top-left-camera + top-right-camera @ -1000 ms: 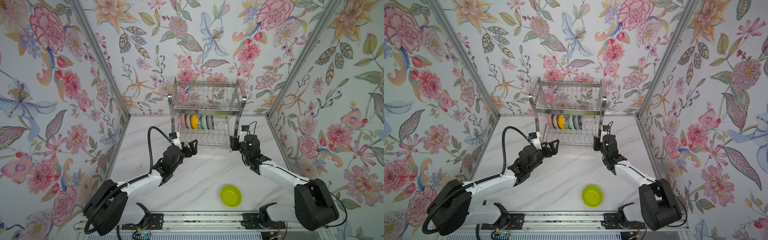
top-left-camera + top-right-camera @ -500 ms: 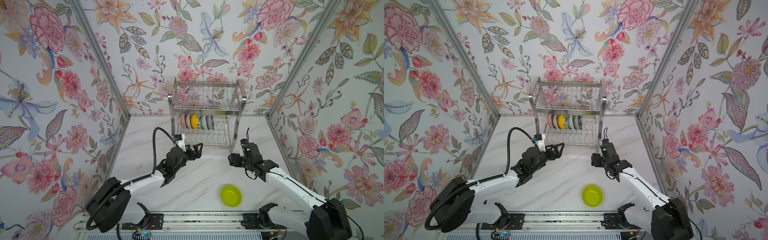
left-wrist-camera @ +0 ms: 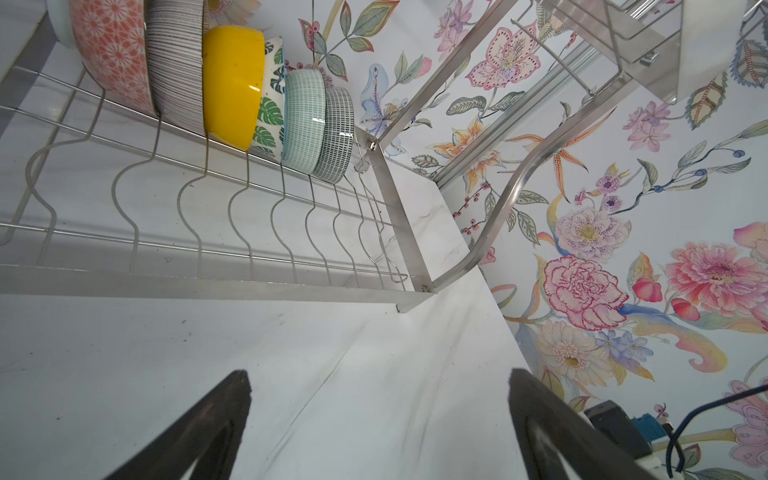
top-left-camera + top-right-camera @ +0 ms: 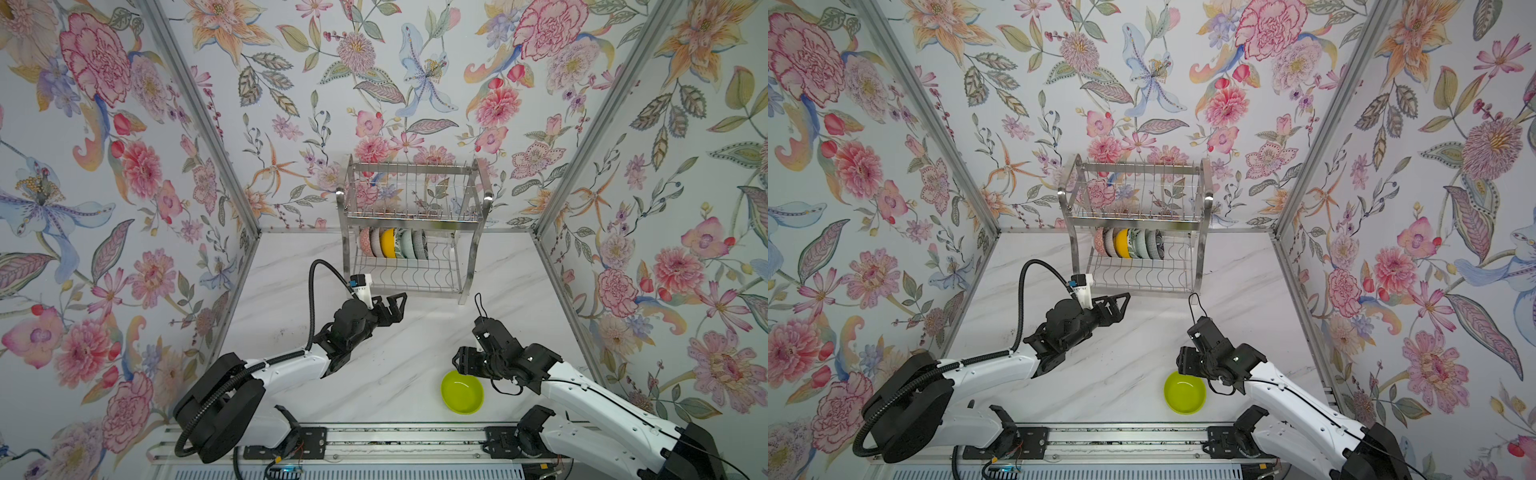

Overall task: Load bowls into a dish rack
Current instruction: Pick up the bowl from the bottom-right of the table.

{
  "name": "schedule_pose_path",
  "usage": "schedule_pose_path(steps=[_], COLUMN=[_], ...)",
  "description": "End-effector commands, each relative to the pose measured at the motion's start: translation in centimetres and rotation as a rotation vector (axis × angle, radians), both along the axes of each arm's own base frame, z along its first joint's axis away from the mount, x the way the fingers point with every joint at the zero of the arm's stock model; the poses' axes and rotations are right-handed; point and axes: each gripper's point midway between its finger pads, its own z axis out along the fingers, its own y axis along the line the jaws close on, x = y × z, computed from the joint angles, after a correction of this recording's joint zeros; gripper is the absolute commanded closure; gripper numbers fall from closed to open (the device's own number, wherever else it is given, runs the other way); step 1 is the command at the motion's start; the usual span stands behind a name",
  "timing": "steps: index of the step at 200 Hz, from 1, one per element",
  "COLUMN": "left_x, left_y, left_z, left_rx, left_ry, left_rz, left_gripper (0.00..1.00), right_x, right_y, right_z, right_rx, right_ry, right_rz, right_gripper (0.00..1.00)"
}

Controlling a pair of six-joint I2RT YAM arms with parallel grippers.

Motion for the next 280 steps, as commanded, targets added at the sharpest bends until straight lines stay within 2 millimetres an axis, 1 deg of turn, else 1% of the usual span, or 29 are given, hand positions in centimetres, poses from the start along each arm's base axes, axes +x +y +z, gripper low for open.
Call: schedule_pose_path(steps=[1,12,42,78,95,120,128,150,167,195,246,280], left_x=[-0.5,-0.6,-0.6,-0.7,-0.8,-0.9,-0.9,-0.9,-0.8,-0.7,-0.3,0.1], left_y=[-0.4,-0.5,-0.6,-0.8,-0.6,-0.3,-0.2,-0.2,-0.2,0.4,2.6,4.7], left_z=[0.0,-0.2,-0.7,-0.6,-0.5,-0.6,-0.5,-0.7,-0.7,-0.5,-0.9,-1.5], left_rx=[-0.029,-0.028,-0.030,-0.041,-0.039,-0.032,-0.031,-0.025,-0.016,0.002,0.081,0.140], left_ry=[-0.008,-0.005,0.004,0.006,0.005,0.005,0.003,0.011,0.015,0.007,0.015,0.037], left_rz=[-0.017,-0.021,-0.027,-0.035,-0.034,-0.025,-0.023,-0.019,-0.016,0.008,0.065,0.120], left_gripper=[0.01,0.01,0.01,0.01,0.01,0.01,0.01,0.01,0.01,0.01,0.01,0.01], right_x=[-2.0,-2.4,-3.1,-3.0,-2.6,-1.7,-1.2,0.0,1.2,3.5,8.2,11.5], right_y=[-1.6,-2.0,-2.0,-2.1,-2.5,-2.2,-2.1,-1.7,-0.8,0.6,2.4,4.2], right_z=[-1.2,-1.3,-2.0,-3.6,-4.0,-4.0,-3.8,-3.8,-3.6,-3.1,-2.4,-2.1], right_rx=[-0.043,-0.053,-0.061,-0.111,-0.137,-0.133,-0.131,-0.137,-0.124,-0.135,-0.190,-0.198], right_ry=[0.067,0.072,0.086,0.096,0.083,0.043,0.027,-0.007,-0.028,-0.062,-0.130,-0.167], right_rz=[-0.073,-0.084,-0.091,-0.092,-0.101,-0.111,-0.117,-0.111,-0.100,-0.071,-0.039,-0.018], right_gripper=[0.36,0.37,0.39,0.44,0.50,0.63,0.68,0.76,0.81,0.92,1.00,1.00])
